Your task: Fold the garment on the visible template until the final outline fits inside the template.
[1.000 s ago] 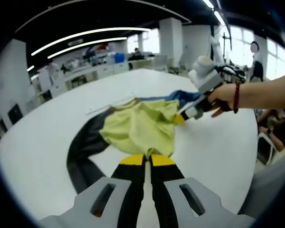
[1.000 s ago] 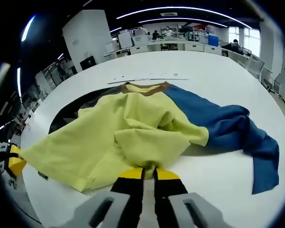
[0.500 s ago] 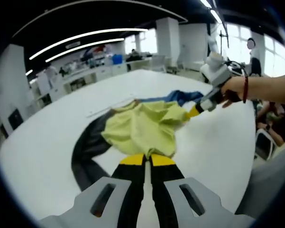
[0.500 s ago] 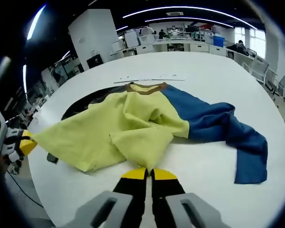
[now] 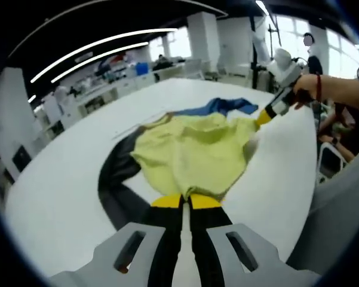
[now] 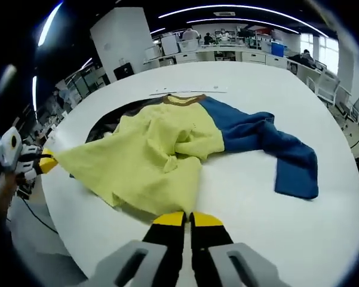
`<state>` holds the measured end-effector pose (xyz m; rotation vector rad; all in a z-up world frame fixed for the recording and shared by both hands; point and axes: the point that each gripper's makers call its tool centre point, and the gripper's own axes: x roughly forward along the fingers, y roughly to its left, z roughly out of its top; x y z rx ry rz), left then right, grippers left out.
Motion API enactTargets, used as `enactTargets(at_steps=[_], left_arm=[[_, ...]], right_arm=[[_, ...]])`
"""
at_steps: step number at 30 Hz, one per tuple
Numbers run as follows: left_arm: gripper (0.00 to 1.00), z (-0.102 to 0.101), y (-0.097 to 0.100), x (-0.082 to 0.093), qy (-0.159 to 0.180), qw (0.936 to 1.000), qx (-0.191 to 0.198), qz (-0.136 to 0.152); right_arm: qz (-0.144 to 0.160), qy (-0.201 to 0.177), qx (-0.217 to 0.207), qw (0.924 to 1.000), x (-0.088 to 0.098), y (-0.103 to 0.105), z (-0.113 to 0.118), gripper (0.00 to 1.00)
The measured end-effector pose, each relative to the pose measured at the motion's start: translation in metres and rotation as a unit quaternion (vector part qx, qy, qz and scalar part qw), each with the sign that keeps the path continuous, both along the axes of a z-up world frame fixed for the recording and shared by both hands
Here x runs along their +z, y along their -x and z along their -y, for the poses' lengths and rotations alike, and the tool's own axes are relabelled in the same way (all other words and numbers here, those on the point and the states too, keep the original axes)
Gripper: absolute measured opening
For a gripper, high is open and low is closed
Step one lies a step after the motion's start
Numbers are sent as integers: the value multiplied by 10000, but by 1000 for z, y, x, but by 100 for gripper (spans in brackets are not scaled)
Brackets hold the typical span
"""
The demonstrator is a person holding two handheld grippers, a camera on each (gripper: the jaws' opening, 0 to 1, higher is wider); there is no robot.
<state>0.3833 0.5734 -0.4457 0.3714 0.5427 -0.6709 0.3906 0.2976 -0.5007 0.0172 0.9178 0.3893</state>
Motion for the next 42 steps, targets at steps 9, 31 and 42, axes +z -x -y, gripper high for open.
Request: enactTargets(at_steps=[9,31,42], left_arm=[[0,-17,27,-18,-320,9990,-207,-214],[0,-50,74,-65,-829,9904,-222,-1086],[0,-48,85,-73,-953,9878,-321,-1188]], right_arm=[[-37,-154,-160,9997,4,38,14,0],[-309,147,-375,9987,-21,96,29,0],[-417,69,-450,9981,-26,104,31,0]])
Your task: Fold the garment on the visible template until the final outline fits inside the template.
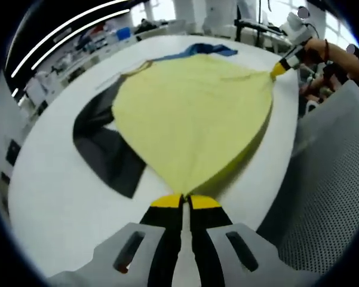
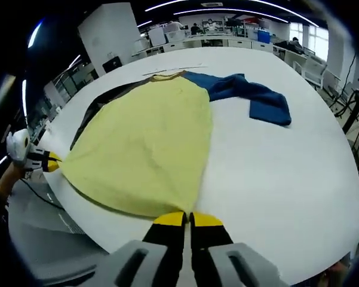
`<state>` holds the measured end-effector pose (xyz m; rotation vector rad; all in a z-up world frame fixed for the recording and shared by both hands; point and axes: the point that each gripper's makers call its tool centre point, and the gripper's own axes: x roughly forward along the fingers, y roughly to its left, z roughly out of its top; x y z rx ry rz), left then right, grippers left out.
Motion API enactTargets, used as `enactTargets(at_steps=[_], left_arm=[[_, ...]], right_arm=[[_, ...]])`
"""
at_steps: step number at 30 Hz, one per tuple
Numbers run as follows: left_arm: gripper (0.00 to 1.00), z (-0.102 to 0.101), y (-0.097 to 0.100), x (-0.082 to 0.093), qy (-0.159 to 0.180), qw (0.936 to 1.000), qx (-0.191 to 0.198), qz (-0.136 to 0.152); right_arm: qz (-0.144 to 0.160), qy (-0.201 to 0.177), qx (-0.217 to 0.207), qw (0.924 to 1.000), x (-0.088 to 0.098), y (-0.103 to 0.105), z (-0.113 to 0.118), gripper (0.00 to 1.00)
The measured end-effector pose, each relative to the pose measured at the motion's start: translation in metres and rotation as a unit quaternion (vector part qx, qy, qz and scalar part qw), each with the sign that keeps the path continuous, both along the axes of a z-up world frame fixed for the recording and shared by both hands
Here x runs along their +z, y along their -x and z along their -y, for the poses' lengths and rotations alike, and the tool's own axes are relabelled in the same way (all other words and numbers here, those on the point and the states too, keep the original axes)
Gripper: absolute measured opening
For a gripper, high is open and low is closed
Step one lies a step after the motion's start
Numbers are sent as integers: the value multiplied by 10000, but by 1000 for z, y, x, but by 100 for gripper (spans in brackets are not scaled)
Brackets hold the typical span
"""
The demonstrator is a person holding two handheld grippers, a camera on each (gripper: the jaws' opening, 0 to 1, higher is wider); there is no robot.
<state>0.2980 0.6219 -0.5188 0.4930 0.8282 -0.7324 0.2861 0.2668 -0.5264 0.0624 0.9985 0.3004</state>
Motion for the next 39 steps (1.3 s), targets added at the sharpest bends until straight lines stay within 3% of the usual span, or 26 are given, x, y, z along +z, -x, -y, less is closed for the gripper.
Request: enactTargets(at_steps=[12,16,19,25,31,33,39], left_arm=[[3,-3,10,-9,-110,9997,-30,-219],[3,-9,15,-13,-213,9992,13,-332],[5,-17,19,-17,-332,9983,129,-457],[13,-21,22,-13,-98,9973,448,-570],[16,-24,17,-4,16,9970,632,-440],[17,-24,14,-1,113,9966,711,-404],[17,-23,10,5,244,9957,841,-305]], right_arm=[[-86,-107,-173,9998,-3,3,-2,0],[-419,-102,-117,9990,-7,13,-1,1],[-409,-34,-51,9991,-4,13,0,3],[-276,-200,-291,9990,3,5,0,6],[-162,-33,-427,9989,1,-4,3,6],[-334,-1,-346,9988,-3,2,-1,6],[-299,37,-504,9983,-5,9,6,5]])
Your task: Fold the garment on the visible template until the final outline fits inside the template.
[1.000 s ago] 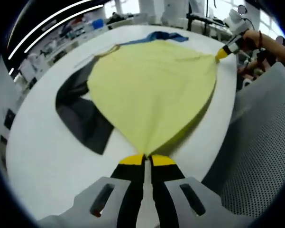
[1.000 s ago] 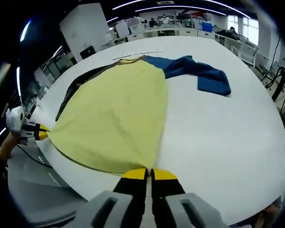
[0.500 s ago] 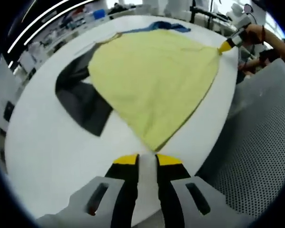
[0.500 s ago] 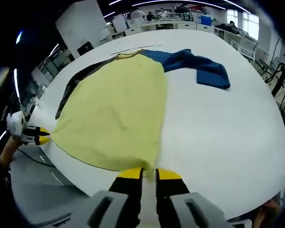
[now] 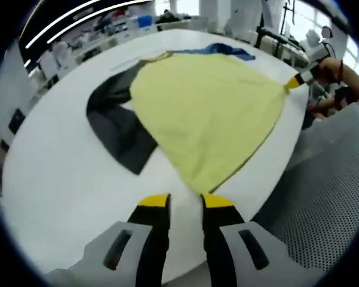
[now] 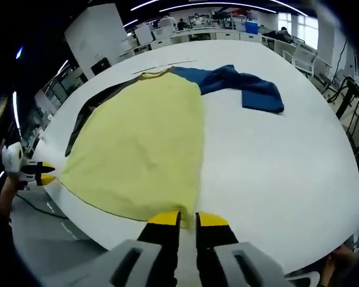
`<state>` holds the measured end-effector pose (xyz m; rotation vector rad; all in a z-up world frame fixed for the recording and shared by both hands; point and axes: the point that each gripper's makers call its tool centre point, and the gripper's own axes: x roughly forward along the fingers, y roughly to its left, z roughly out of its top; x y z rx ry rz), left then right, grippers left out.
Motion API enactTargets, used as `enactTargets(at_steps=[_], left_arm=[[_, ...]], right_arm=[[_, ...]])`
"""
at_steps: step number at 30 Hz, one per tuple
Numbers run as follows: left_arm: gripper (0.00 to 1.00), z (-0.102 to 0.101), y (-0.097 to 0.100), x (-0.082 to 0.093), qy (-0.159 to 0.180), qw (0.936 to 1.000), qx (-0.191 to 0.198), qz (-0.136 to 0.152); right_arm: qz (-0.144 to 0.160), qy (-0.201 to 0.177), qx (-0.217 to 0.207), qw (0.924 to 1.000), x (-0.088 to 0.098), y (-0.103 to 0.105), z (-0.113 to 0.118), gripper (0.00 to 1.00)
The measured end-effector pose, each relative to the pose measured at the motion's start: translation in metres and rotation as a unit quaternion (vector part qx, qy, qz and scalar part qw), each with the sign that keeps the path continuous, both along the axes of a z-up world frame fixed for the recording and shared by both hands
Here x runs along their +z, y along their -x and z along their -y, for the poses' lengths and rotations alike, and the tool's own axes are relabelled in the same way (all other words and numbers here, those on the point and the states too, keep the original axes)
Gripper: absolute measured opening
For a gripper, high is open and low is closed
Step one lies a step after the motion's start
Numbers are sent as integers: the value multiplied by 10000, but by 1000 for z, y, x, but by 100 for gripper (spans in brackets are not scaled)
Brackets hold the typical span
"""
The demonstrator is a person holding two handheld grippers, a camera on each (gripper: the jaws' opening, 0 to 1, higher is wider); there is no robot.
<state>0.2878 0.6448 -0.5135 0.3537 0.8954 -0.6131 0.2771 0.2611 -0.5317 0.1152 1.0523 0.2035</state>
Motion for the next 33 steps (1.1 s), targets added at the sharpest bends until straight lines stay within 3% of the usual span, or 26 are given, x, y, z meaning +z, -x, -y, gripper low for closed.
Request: enactTargets(at_steps=[4,7,9,13,14,17,24,29,33], left_arm=[[16,-2,1,-1,-36,10000,7,-37],[16,-2,1,-2,-32,10000,12,-45],[16,-1,1,-2,-16,10000,3,-44],[15,1,0,-1,7,10000,-21,-26],[15,1,-1,0,17,10000,-20,-5],[15,-1,-1,2,16,10000,-17,25],[17,0,-5,8,176,9997,44,143],[23,0,-6,12,302,9992,190,171],[30,1,-10,20,646,9966,460,230]], right_arm=[[217,-473,-411,9978,10,-12,-6,5],[284,-238,-310,9988,13,-20,-4,5],[154,-3,-112,9998,3,-21,-5,5],[-137,123,66,9998,-13,-11,-11,6],[51,262,119,9996,-8,-13,-8,6],[-244,507,281,9980,-12,1,-1,7],[-230,392,212,9987,-12,6,2,7],[-246,300,170,9991,-11,7,2,7],[152,-185,-265,9994,2,-9,1,9]])
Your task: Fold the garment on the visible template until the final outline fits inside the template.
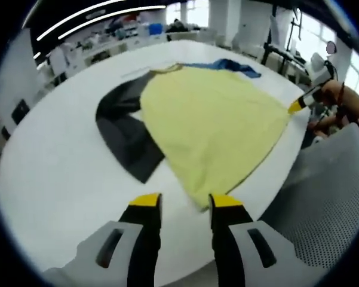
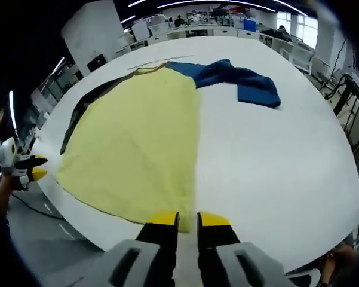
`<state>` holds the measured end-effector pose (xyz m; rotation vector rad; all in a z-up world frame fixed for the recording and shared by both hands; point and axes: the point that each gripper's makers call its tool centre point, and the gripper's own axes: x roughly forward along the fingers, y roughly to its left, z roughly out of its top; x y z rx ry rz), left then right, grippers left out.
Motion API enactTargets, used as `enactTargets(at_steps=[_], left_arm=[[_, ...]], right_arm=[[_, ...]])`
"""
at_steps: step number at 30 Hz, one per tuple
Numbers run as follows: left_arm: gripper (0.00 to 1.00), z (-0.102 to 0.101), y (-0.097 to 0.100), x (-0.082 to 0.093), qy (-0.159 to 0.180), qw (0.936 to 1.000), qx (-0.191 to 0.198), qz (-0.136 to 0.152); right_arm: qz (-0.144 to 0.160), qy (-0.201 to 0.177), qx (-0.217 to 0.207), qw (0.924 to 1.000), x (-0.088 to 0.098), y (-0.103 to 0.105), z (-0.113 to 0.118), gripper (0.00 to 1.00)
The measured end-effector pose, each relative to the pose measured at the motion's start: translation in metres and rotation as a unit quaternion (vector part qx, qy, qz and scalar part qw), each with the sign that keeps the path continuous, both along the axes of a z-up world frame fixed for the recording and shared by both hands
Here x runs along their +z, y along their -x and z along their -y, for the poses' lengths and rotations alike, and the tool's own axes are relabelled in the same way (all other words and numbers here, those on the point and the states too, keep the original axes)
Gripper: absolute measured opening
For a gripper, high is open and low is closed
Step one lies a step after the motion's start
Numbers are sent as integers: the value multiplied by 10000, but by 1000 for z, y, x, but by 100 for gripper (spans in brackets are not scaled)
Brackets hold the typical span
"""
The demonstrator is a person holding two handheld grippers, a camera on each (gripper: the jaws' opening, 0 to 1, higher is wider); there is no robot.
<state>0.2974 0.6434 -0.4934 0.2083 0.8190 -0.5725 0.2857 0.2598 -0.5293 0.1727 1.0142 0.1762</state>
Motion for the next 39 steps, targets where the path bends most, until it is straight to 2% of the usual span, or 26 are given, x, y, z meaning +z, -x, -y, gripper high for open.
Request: enactTargets(at_steps=[7,10,17,22,30,34,38,39], left_arm=[[39,3,-3,10,186,9996,89,174],[44,4,-3,12,221,9996,125,140],[53,11,-5,26,424,9985,173,286],[61,16,-7,32,489,9979,161,384],[70,22,-12,38,521,9973,193,476],[73,23,-13,39,470,9975,181,490],[74,24,-15,41,508,9971,233,522],[73,23,-15,40,491,9972,251,512]], right_arm=[[432,-135,-290,9986,21,-26,17,25],[643,-186,-420,9969,30,-42,25,32],[956,-158,-524,9939,46,-75,43,39],[1219,39,-859,9888,45,-106,70,38],[1312,170,-1332,9822,32,-139,99,33],[1369,421,-1099,9836,26,-151,102,32],[1220,532,-992,9861,15,-158,105,30],[1226,656,-886,9863,13,-161,106,30]])
